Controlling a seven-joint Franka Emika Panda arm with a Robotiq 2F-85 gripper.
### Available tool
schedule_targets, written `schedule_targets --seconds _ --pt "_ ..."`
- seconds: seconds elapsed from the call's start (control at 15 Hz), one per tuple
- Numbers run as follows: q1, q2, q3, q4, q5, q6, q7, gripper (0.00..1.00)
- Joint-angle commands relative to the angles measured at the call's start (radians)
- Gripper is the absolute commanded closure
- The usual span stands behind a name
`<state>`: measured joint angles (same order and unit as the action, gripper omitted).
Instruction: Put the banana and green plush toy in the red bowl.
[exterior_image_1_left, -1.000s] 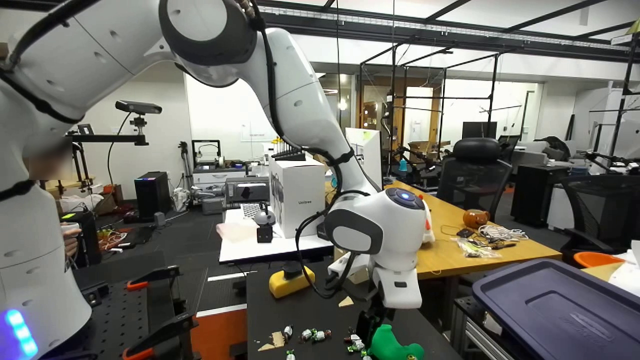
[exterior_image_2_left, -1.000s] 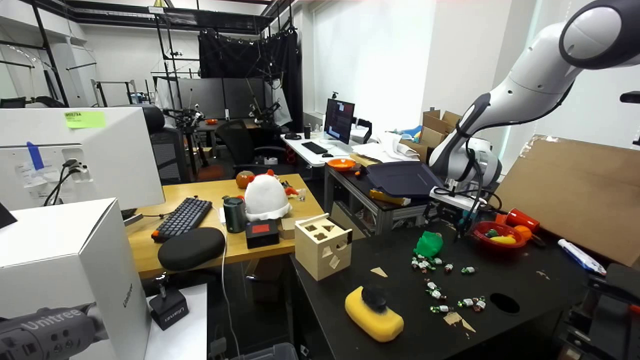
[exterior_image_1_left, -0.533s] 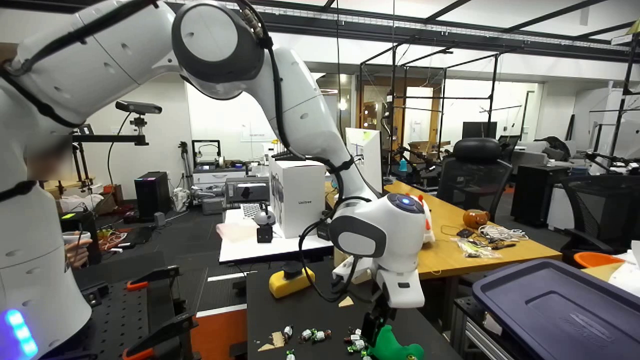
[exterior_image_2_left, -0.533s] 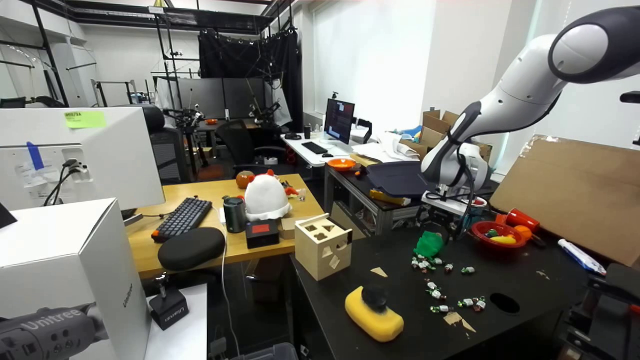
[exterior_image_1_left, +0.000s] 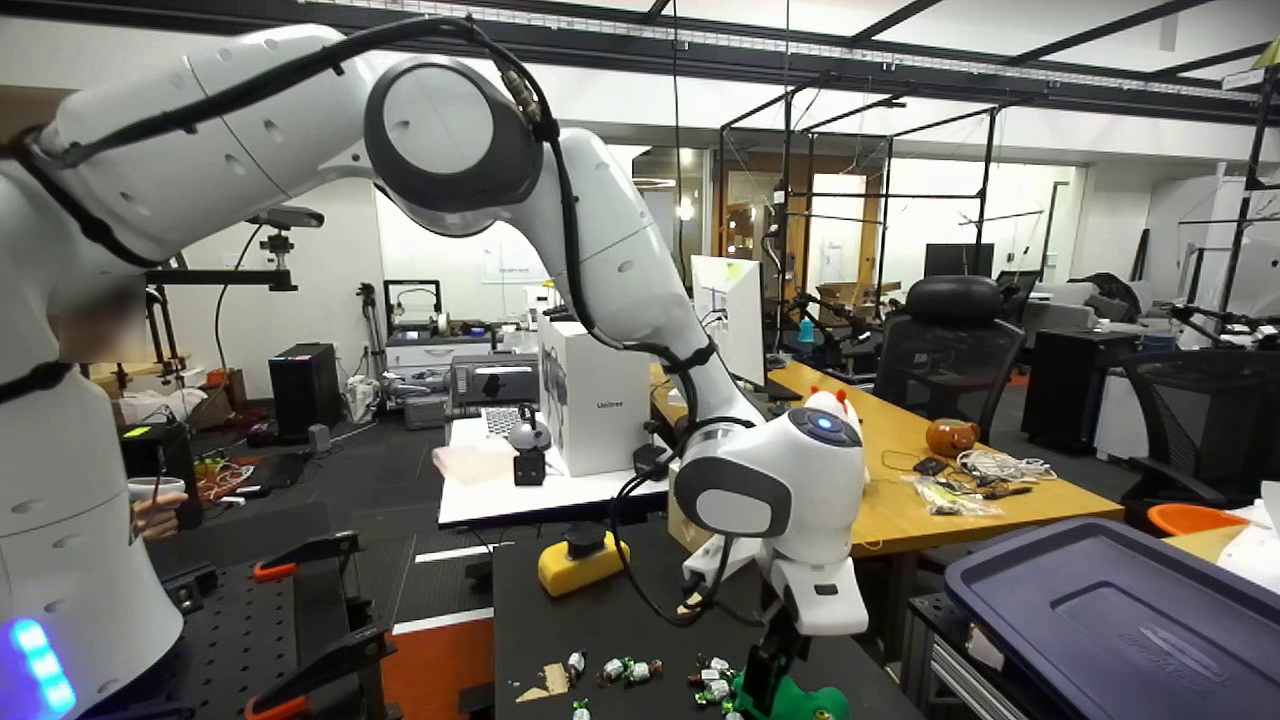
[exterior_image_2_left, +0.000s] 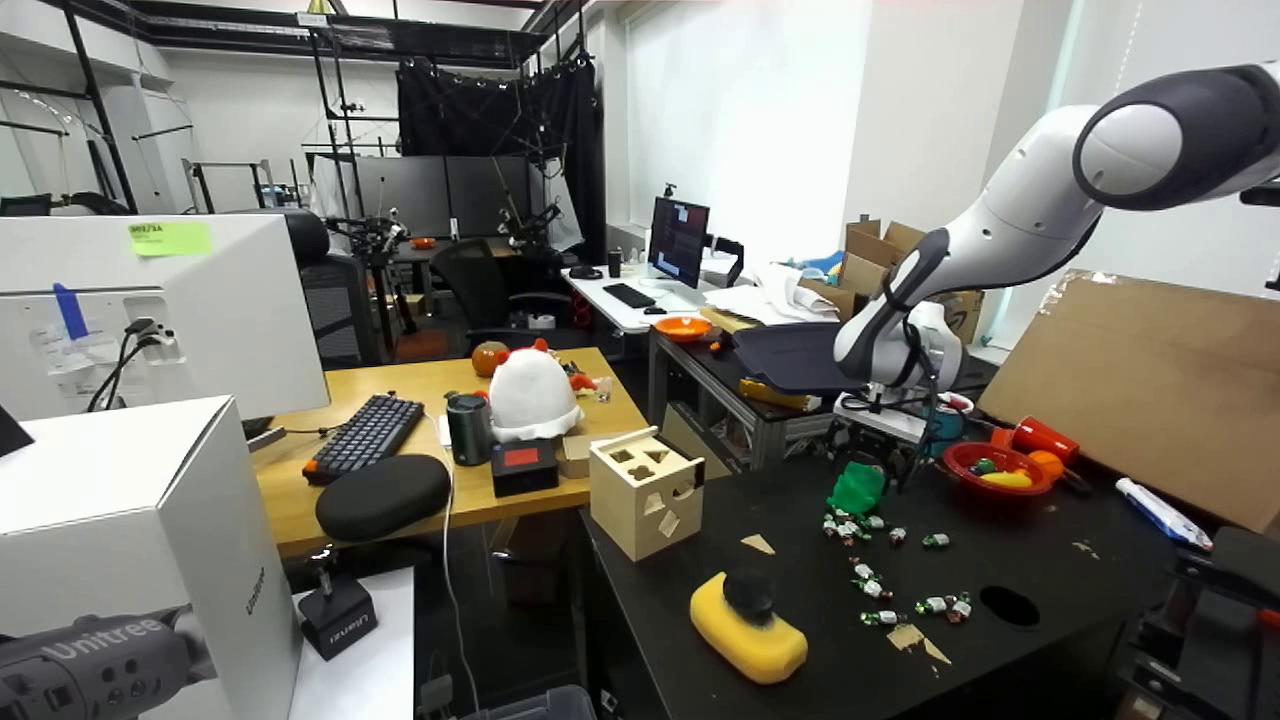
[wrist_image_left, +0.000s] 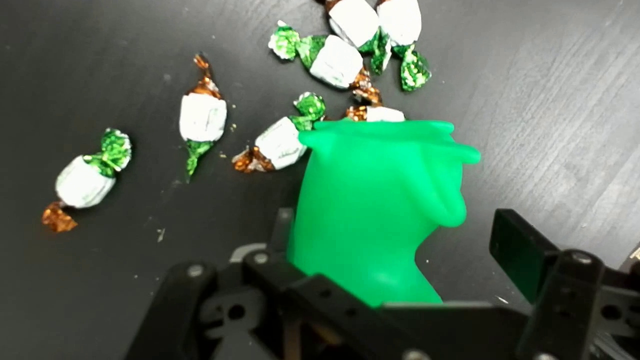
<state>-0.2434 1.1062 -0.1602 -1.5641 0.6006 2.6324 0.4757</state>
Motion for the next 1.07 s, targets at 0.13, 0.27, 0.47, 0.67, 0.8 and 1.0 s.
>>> schedule_targets --seconds 0.13,0.27,0.47,0.67,0.8,1.0 --pt "0.008 0.081 -0.03 0.089 -0.066 -0.002 0.086 0.05" --pt "0.006 0.101 -0.036 0.107 -0.088 -0.002 0.101 0.29" --pt "0.0 0.113 -0.036 0.115 -0.109 0.001 0.116 0.47" --pt "-0.01 0.095 -0.025 0.105 -0.105 -0.004 0.108 0.69" --pt "-0.019 0.061 -0.015 0.074 -0.098 -0.006 0.092 0.83" --pt "-0.038 0.0 -0.003 0.013 -0.089 -0.013 0.064 0.94"
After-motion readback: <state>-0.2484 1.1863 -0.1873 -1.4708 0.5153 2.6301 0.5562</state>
